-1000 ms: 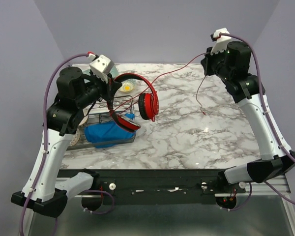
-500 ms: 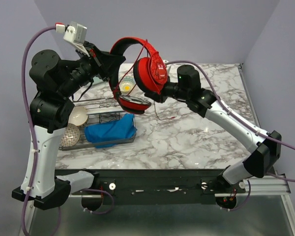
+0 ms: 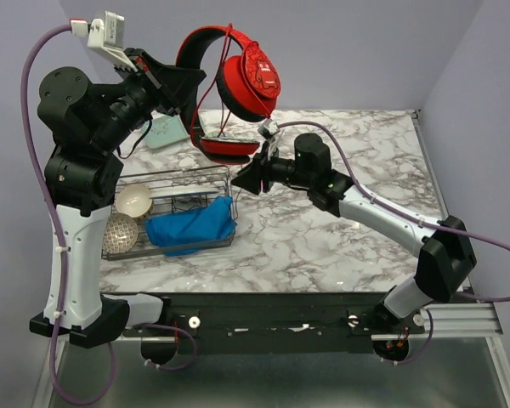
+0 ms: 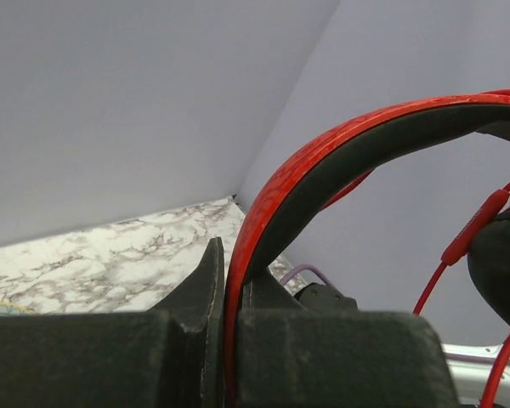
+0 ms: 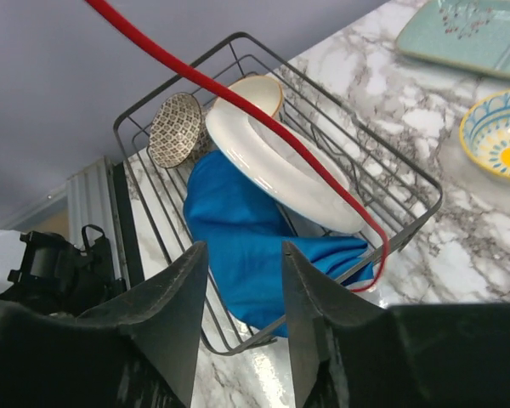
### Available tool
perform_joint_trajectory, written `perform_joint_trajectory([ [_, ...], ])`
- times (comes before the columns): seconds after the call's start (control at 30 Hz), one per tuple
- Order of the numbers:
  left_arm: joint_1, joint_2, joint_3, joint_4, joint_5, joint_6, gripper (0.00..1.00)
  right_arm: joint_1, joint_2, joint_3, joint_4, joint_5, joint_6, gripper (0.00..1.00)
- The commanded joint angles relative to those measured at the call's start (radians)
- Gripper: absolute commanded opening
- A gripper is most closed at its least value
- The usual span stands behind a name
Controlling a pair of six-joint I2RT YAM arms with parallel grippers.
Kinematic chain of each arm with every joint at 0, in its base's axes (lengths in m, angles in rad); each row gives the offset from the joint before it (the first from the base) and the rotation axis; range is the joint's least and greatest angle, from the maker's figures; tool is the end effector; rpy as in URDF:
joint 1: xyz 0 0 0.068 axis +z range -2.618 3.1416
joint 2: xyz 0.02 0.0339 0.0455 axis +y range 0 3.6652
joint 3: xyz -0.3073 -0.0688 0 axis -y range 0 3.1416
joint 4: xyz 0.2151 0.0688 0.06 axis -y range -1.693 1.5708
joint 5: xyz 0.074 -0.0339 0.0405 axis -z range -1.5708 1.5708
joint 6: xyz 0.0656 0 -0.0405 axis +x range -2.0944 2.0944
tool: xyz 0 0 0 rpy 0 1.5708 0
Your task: Wrap the headphones
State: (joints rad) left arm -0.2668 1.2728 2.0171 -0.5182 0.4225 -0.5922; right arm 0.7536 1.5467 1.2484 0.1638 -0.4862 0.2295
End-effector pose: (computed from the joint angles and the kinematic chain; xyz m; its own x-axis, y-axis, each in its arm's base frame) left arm 0.1644 -0.0728 0.6271 -0.1700 -0.4813 -0.8599 0.6400 0.6096 -0.4677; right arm 0.2464 0.2732 0.3971 -0.3097 -0.0148 -0.9507 -0.8957 0.3402 0.2865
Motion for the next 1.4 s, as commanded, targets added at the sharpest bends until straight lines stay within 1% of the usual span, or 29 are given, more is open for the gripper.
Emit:
perform_joint_trajectory([
  [0.0, 0.017, 0.013, 0.058, 0.029, -0.03, -0.043, 0.0, 0.012, 0.029, -0.049, 0.115, -0.015, 0.034, 0.52],
  [0.03, 0.02, 0.013, 0.064, 0.027, -0.04, -0.037, 0.0, 0.019, 0.026, -0.064, 0.121, -0.014, 0.01, 0.54],
  [0.1, 0.021, 0.014, 0.077, 0.021, -0.05, -0.018, 0.0, 0.03, 0.02, -0.081, 0.126, 0.037, -0.016, 0.56],
  [0.17, 0.021, 0.013, 0.086, 0.012, -0.057, -0.005, 0.0, 0.036, 0.015, -0.104, 0.12, 0.108, -0.03, 0.56],
  [0.23, 0.021, 0.005, 0.088, 0.01, -0.057, 0.006, 0.0, 0.036, 0.012, -0.122, 0.118, 0.138, -0.036, 0.56],
  [0.47, 0.021, -0.003, 0.109, 0.007, -0.05, 0.017, 0.0, 0.049, -0.048, -0.24, 0.112, 0.121, -0.064, 0.58],
  [0.5, 0.021, -0.001, 0.112, 0.006, -0.05, 0.019, 0.0, 0.052, -0.075, -0.26, 0.114, 0.126, -0.071, 0.62],
  [0.53, 0.021, -0.003, 0.112, 0.007, -0.05, 0.019, 0.0, 0.058, -0.092, -0.303, 0.12, 0.13, -0.081, 0.63],
  [0.57, 0.021, -0.003, 0.112, 0.006, -0.05, 0.02, 0.0, 0.058, -0.108, -0.325, 0.126, 0.139, -0.085, 0.68],
  [0.63, 0.023, -0.001, 0.114, 0.006, -0.048, 0.022, 0.0, 0.058, -0.146, -0.374, 0.144, 0.158, -0.085, 0.7],
  [0.7, 0.021, -0.001, 0.112, 0.006, -0.048, 0.022, 0.0, 0.058, -0.151, -0.385, 0.144, 0.188, -0.088, 0.71],
  [0.9, 0.021, -0.001, 0.117, 0.007, -0.034, 0.019, 0.0, 0.058, -0.1, -0.374, 0.147, 0.261, -0.091, 0.71],
  [0.97, 0.021, -0.003, 0.118, 0.009, -0.019, 0.009, 0.0, 0.059, -0.064, -0.366, 0.169, 0.255, -0.091, 0.72],
  [1.03, 0.021, 0.002, 0.124, 0.009, -0.011, 0.003, 0.0, 0.061, -0.027, -0.317, 0.157, 0.227, -0.093, 0.72],
  [1.23, 0.021, 0.003, 0.135, 0.009, -0.005, 0.0, 0.0, 0.061, 0.085, -0.232, 0.168, 0.224, -0.072, 0.71],
  [1.37, 0.021, 0.005, 0.134, 0.007, -0.004, 0.0, 0.0, 0.061, 0.148, -0.169, 0.151, 0.196, -0.055, 0.68],
])
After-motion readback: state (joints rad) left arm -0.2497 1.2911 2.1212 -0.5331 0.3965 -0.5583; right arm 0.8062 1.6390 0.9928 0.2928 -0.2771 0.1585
